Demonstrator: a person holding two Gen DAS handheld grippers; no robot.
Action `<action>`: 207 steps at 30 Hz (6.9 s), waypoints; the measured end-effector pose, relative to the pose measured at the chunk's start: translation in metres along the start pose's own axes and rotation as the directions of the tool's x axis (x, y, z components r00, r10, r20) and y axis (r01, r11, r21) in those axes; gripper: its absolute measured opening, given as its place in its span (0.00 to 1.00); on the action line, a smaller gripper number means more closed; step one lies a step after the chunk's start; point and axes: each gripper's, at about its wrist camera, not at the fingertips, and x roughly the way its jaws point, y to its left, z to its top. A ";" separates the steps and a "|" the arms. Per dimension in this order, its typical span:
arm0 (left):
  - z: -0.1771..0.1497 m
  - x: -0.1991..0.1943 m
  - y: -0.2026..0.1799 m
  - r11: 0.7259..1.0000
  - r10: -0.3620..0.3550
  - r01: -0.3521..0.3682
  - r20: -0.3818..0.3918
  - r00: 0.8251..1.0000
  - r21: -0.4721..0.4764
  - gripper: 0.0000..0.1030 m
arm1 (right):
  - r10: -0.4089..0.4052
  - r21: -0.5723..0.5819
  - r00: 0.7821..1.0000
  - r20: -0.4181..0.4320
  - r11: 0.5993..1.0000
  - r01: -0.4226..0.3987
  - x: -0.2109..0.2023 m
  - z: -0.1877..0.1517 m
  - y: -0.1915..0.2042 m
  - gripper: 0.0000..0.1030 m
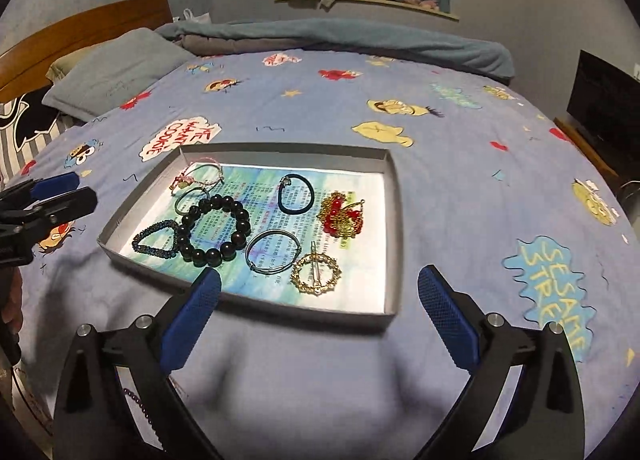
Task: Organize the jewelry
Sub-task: 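Withdraw both tools from the box toward the red bracelet and pearl clip, then grasp the dark red bead bracelet with the left tool while the right tool grasps the pearl clip, then carry both held pieces into the grey box and open both tools, then withdraw both tools from the box and lift them away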
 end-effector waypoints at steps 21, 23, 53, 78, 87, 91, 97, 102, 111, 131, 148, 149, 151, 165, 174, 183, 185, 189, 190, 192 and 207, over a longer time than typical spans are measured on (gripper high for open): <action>-0.049 -0.056 0.007 0.995 0.099 -0.099 -0.024 0.995 0.016 0.91 | -0.008 -0.029 0.998 0.056 1.000 0.010 -0.060 -0.033 0.002 0.95; -0.054 -0.060 0.007 0.995 0.098 -0.098 -0.028 0.995 0.013 0.91 | -0.003 -0.026 0.999 0.053 1.000 0.005 -0.063 -0.038 0.001 0.95; -0.128 -0.055 -0.027 0.996 0.043 -0.031 -0.149 0.988 0.080 0.92 | 0.025 -0.056 1.000 -0.018 0.998 -0.026 -0.060 -0.104 0.009 0.95; -0.146 -0.009 -0.069 0.979 -0.079 0.123 -0.255 0.964 0.161 0.08 | 0.082 -0.098 0.996 -0.031 0.992 -0.085 -0.038 -0.102 0.036 0.95; -0.137 -0.023 -0.050 0.985 -0.050 0.082 -0.208 0.977 0.149 0.07 | 0.143 -0.091 0.989 -0.031 0.985 -0.146 -0.016 -0.094 0.055 0.94; -0.133 -0.026 -0.037 0.990 -0.038 0.064 -0.200 0.979 0.125 0.07 | 0.171 -0.115 0.985 -0.035 0.978 -0.174 -0.006 -0.085 0.071 0.82; -0.135 -0.028 -0.028 0.992 -0.038 0.061 -0.201 0.979 0.110 0.07 | 0.183 -0.177 0.981 -0.061 0.965 -0.191 0.011 -0.075 0.095 0.75; -0.134 -0.027 -0.026 0.992 -0.046 0.069 -0.203 0.978 0.106 0.07 | 0.170 -0.223 0.981 -0.095 0.956 -0.188 0.023 -0.077 0.107 0.63; -0.134 -0.024 -0.026 0.991 -0.054 0.077 -0.203 0.978 0.105 0.07 | 0.201 -0.205 0.974 -0.103 0.954 -0.219 0.020 -0.078 0.101 0.11; -0.071 -0.061 -0.041 0.974 -0.083 0.085 -0.018 0.996 0.208 0.07 | 0.212 -0.115 0.977 -0.007 0.971 -0.211 -0.011 -0.043 0.051 0.08; 0.046 0.001 -0.044 0.968 -0.100 0.087 0.045 0.994 0.234 0.07 | 0.122 -0.005 0.992 0.022 0.992 -0.122 0.030 0.026 -0.017 0.08; 0.053 0.014 -0.044 0.969 -0.102 0.092 0.034 0.994 0.231 0.07 | 0.119 -0.002 0.993 0.016 0.993 -0.119 0.035 0.028 -0.018 0.08; 0.060 0.033 -0.043 0.971 -0.110 0.105 0.009 0.994 0.216 0.07 | 0.113 -0.004 0.994 -0.001 0.994 -0.113 0.048 0.035 -0.020 0.08; 0.055 0.136 -0.028 0.989 -0.123 0.131 -0.122 0.985 0.061 0.07 | 0.026 0.013 0.997 -0.076 1.000 -0.025 0.112 0.070 -0.024 0.08; 0.046 0.161 -0.021 0.995 -0.066 0.078 -0.181 0.981 0.059 0.07 | -0.001 -0.001 0.987 -0.159 1.000 0.001 0.144 0.072 -0.026 0.08; 0.042 0.172 -0.019 0.996 -0.061 0.074 -0.217 0.974 0.051 0.07 | 0.011 0.015 0.980 -0.199 1.000 -0.008 0.156 0.069 -0.028 0.08; 0.042 0.174 -0.018 0.996 -0.058 0.070 -0.224 0.973 0.048 0.07 | 0.016 0.023 0.980 -0.198 1.000 -0.011 0.156 0.069 -0.029 0.08; 0.041 0.175 -0.017 0.997 -0.062 0.073 -0.228 0.972 0.040 0.07 | 0.029 0.030 0.981 -0.191 0.999 -0.024 0.155 0.069 -0.029 0.10; 0.041 0.175 -0.016 0.997 -0.064 0.074 -0.229 0.971 0.038 0.07 | 0.034 0.036 0.982 -0.185 0.999 -0.028 0.153 0.069 -0.030 0.12; 0.041 0.174 -0.017 0.997 -0.064 0.074 -0.230 0.971 0.038 0.11 | 0.039 0.039 0.985 -0.171 0.999 -0.033 0.150 0.070 -0.030 0.14; 0.040 0.102 -0.023 0.998 -0.042 0.048 -0.114 0.993 0.045 0.47 | 0.019 0.106 0.998 -0.068 0.994 -0.011 0.075 0.054 -0.051 0.44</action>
